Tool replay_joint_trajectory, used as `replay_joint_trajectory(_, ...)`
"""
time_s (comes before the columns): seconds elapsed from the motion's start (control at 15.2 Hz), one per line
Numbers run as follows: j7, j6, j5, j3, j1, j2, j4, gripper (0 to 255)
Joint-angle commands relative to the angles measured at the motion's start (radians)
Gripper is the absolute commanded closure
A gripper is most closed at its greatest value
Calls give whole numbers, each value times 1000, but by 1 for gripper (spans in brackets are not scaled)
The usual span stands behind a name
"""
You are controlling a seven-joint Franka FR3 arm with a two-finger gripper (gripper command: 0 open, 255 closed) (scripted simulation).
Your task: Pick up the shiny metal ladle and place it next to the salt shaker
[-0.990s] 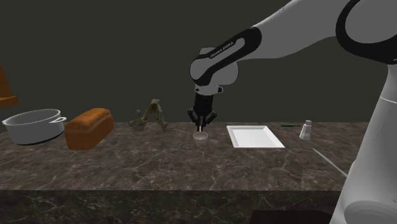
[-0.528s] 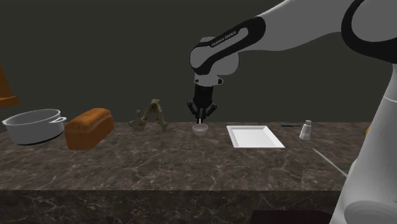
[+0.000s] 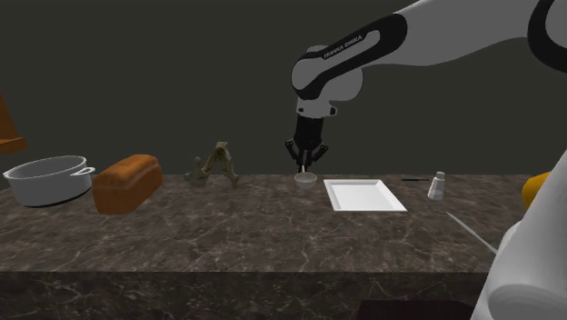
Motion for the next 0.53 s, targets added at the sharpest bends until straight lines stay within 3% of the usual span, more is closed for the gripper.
replay_joint_trajectory(0.0,-37,-5,-7,-22,-18,-39,-38,255)
replay_joint_trajectory(0.46,-168,-24,-51,-108,-89,-176,-166,255)
